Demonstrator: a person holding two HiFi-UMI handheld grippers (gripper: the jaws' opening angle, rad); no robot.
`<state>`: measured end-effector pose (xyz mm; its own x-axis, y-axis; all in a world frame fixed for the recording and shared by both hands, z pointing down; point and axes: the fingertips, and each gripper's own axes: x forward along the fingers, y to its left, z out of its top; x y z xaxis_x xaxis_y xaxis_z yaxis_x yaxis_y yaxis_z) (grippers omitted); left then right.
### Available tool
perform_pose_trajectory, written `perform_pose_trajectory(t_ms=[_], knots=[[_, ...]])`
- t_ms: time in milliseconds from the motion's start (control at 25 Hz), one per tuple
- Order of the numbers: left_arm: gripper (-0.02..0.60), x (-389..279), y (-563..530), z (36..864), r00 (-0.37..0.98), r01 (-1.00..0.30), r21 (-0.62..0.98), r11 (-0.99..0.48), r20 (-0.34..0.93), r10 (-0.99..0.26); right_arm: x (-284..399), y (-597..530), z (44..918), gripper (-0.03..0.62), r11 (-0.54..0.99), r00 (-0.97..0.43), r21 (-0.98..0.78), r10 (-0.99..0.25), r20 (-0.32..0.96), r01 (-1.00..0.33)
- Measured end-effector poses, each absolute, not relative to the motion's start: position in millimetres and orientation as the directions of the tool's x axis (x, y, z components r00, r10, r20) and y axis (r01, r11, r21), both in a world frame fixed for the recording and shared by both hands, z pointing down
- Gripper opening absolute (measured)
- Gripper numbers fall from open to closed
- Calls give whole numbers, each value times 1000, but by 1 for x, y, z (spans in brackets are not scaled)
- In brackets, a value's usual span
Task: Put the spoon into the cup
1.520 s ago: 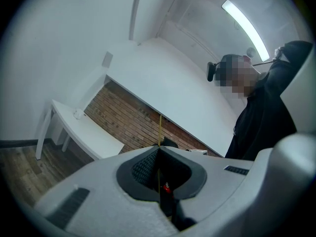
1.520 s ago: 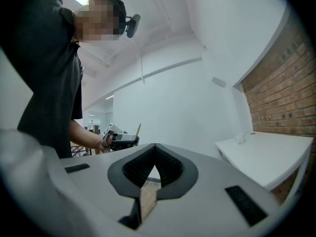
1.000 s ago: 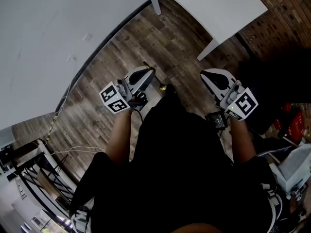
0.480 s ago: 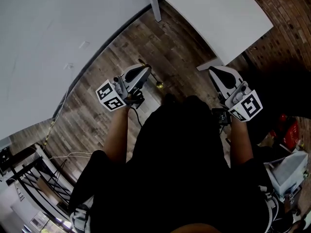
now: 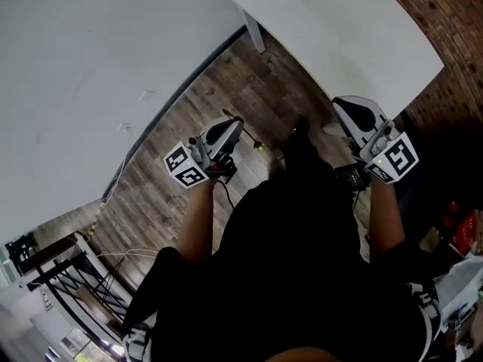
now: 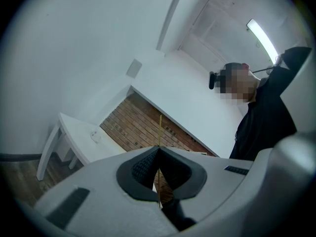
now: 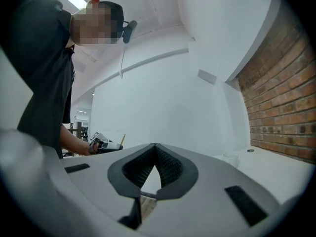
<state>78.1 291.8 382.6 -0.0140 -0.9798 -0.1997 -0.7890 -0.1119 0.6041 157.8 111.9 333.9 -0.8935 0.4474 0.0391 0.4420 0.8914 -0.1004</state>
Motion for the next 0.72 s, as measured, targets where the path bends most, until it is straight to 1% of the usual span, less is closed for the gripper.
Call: perform_pose_trajectory(t_ms=[160,400,600,720], knots=[[15,35,255,377,7,-795,597,-103,-160,-987,108,75,324,6,890,-894,-92,447,-4,446],[15,-24,186,345,62,-818,557,-144,-164,-984,61,24,315,6,885,-892,-110,452,-26,452],[15,-51,138,335,138,-821,536,-198,-150,-979,45,-7,304,6,898,-904,-106,423,-68,428],[15,-69,112,336,189,-813,532,-236,-143,-972,39,-23,311,6,918,-927,-130,371,-53,374]])
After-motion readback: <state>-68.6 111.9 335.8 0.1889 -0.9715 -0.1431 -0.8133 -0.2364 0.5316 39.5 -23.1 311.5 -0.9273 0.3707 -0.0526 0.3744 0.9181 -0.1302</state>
